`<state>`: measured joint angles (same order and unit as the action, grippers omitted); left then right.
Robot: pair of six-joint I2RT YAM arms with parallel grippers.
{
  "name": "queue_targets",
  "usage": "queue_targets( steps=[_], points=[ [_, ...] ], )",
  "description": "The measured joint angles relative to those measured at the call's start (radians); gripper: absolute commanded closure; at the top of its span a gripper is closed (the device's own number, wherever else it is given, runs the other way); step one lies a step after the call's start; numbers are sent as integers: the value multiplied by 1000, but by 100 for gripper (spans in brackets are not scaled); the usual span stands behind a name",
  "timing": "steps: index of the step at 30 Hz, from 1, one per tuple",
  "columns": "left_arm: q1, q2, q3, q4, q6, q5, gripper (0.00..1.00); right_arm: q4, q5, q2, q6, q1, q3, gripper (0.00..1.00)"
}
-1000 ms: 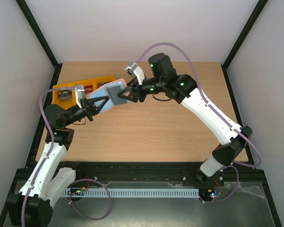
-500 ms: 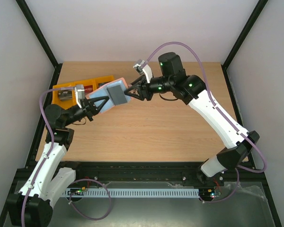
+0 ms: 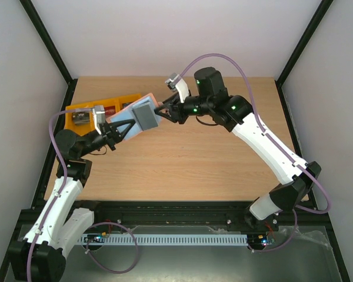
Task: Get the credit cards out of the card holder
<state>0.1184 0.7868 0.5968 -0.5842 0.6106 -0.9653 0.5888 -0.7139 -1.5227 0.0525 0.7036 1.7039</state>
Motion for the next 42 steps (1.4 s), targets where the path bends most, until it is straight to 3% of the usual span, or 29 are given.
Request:
queue_targets(
  steps=[16, 23, 33, 42],
  points=[
    [0, 2, 0, 26, -3, 26, 98, -32, -116, -7, 17, 53, 0, 36],
    [8, 2, 0, 34, -17, 28, 98, -92, 3, -63, 68, 134, 0, 32],
    [8, 1, 0, 35, -19, 27, 98, -176, 119, -77, 131, 136, -14, 28],
    [8, -1, -6, 13, -3, 15, 98, -117, 139, -52, 34, 133, -13, 16]
  ],
)
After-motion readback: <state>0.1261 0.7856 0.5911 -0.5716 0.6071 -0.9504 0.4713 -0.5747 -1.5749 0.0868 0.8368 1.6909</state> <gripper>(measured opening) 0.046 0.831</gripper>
